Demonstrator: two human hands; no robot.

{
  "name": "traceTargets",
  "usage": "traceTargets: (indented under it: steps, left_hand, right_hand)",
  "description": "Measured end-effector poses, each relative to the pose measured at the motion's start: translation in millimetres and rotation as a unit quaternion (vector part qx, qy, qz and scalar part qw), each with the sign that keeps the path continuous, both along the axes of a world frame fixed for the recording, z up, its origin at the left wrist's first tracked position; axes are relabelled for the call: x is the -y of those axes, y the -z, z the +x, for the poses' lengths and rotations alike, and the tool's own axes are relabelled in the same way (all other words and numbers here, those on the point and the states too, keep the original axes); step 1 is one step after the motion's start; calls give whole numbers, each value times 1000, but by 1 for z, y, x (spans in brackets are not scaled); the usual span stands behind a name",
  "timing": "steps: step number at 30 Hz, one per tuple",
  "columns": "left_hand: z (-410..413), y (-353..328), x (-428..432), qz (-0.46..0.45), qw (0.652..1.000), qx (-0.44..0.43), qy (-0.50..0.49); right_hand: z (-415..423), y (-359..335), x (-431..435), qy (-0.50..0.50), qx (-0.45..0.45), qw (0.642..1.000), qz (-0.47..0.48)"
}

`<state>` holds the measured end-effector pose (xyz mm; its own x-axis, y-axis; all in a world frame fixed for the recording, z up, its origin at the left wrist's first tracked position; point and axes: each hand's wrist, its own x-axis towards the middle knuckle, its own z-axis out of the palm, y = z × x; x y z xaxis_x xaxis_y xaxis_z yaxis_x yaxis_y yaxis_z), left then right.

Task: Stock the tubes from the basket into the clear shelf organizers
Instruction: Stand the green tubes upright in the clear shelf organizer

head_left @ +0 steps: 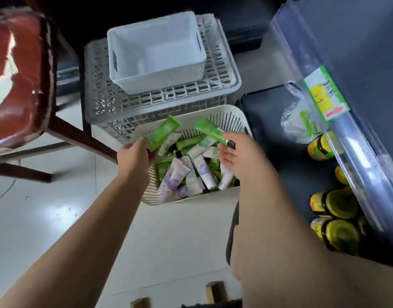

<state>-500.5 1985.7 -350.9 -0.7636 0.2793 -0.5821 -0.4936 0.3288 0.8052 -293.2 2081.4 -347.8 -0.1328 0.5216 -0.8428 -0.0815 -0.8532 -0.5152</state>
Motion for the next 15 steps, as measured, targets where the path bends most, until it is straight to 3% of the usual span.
traceTargets:
  steps: [3,7,11,15]
  left_hand:
    - [14,-34,-1,123,984,121,48]
    - [39,-72,0,218,946,209,119]
    - [63,-108,5,300,900,188,252]
    - [97,-145,13,336,878,149,308]
  right_hand:
    - [3,-31,13,72,-145,987,11]
    - [3,-72,37,57,-196,976,76]
    - [17,-110,52,45,-251,959,126]
    - [31,-143,62,100,-250,939,213]
